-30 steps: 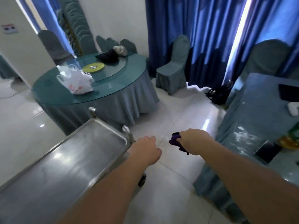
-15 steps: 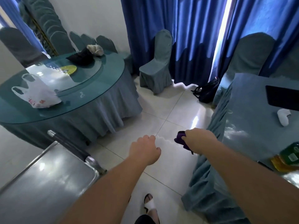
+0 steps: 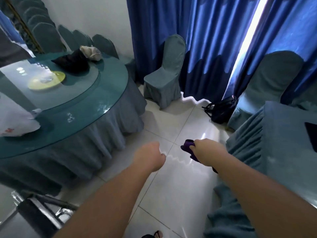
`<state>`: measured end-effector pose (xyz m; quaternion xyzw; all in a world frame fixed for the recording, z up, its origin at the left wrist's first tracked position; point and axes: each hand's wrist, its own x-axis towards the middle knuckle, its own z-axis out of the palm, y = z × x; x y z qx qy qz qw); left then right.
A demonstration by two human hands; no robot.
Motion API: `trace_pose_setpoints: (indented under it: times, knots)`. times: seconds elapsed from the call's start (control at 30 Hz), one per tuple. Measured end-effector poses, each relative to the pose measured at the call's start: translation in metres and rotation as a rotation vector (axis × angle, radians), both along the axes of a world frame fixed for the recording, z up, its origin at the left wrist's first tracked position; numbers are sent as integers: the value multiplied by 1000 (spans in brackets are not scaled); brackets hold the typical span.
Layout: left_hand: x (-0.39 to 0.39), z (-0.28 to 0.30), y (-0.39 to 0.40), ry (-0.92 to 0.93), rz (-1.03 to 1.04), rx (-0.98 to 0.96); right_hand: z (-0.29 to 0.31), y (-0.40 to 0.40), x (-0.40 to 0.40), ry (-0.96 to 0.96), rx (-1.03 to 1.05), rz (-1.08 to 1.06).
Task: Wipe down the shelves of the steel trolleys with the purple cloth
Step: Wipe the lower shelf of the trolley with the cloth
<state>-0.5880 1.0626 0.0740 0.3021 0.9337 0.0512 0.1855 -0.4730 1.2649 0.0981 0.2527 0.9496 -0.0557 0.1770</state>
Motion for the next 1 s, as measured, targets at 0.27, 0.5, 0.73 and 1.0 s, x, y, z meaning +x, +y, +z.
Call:
trace_pose_setpoints:
  times: [0.27,0.5,0.73,1.0]
  knots:
    - [-103,-11,-23,-42,171,-48,-21,-9,-157,-36,-108,118]
    - [-205,-9,-60,-48,469,-71,-40,-47,-324,-210,-230,478]
    - [-245,-5,-125,-87,836,-61,-28,-123,-439,-277,-250,808]
    - [-232,-19,-238,-170,1157,-130,-19,-274,-491,-307,-166,1207]
